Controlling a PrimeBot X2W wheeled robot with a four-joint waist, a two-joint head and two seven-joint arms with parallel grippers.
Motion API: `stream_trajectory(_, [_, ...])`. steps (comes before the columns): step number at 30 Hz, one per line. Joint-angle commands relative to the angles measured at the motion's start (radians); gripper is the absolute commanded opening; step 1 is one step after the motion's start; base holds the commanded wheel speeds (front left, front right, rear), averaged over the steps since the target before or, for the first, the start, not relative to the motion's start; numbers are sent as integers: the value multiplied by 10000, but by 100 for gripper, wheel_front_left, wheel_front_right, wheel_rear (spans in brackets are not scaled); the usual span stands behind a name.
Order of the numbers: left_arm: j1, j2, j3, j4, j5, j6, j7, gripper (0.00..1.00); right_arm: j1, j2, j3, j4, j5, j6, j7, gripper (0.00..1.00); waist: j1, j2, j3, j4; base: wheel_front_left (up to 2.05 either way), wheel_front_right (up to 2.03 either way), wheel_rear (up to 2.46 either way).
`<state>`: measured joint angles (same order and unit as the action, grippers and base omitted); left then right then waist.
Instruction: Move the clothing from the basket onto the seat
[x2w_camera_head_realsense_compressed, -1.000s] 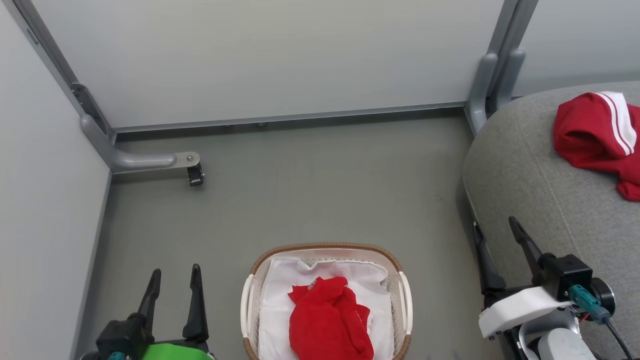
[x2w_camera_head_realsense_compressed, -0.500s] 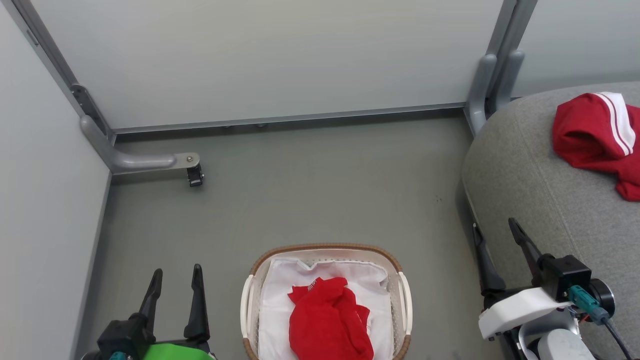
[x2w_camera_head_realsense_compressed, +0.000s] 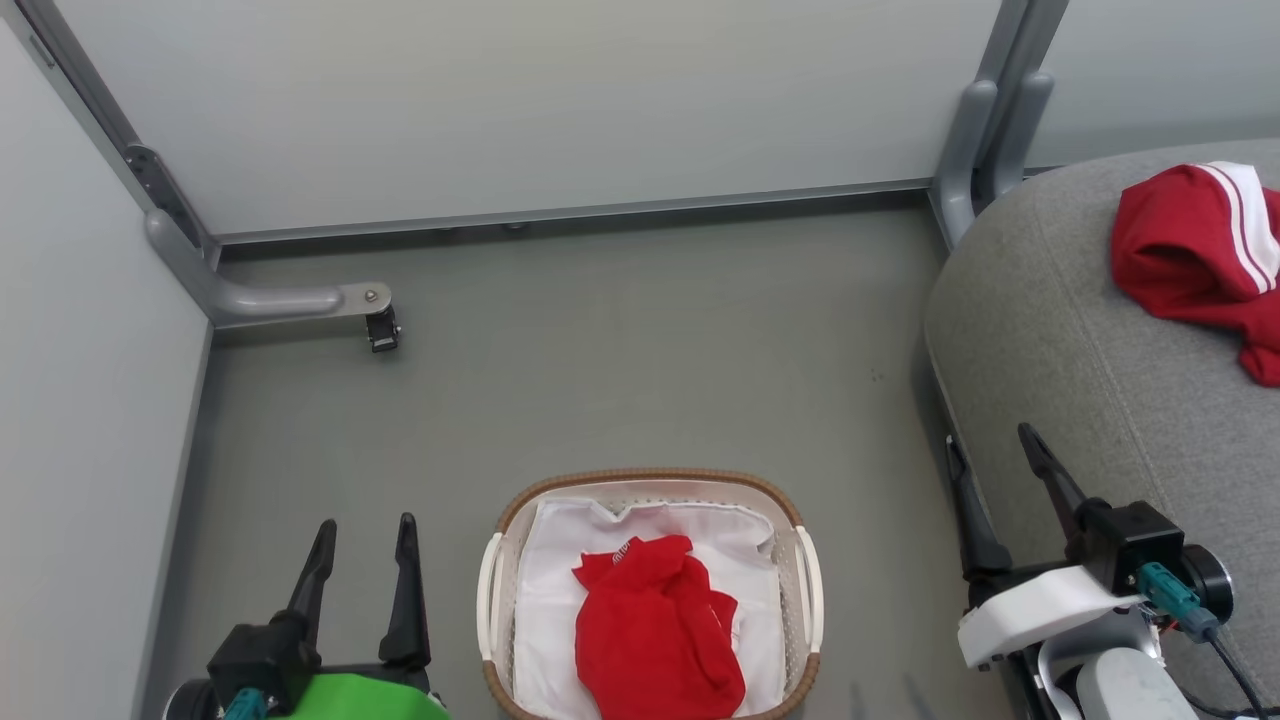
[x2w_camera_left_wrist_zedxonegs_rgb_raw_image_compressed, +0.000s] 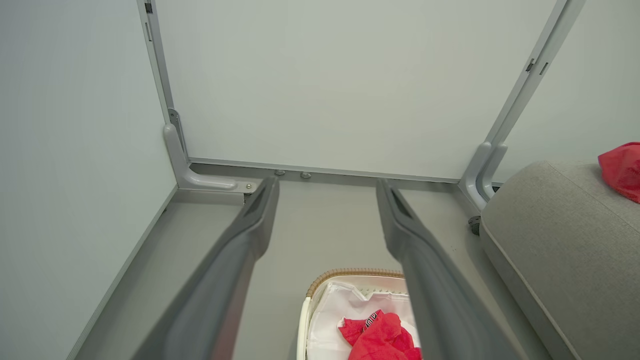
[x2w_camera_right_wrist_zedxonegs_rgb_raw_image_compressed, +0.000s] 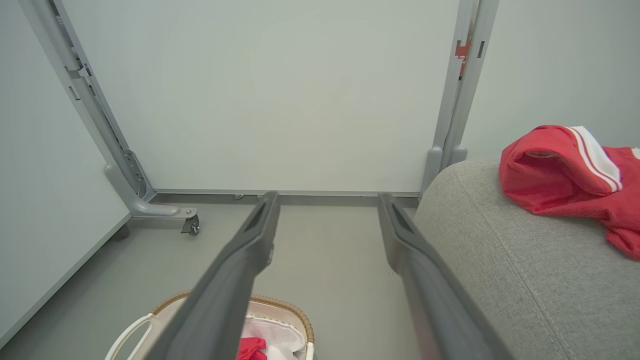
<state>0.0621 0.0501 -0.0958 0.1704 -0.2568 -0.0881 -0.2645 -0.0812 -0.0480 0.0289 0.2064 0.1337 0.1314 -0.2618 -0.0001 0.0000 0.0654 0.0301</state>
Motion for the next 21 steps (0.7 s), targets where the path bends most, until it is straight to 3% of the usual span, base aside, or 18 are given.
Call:
stream_trajectory(1, [-319,6,-85,47,98,-80,2,100,-178,-46,-83,-72,-104,-14,-49,100,1,0,172,-13,0,0,0])
stream_trajectory(10, [-2223,200,-789,612,860,-326,4,100,-874,-44,-537,-589,-402,-14,-47,100,1,0,1302,-146,0,0,0])
stream_trajectory(21, [-5582,484,-2329,2721,1327,-422,6,100,-2296,-42,-761,-1302,-479,-14,-47,100,1,0,3999,-735,0,0,0])
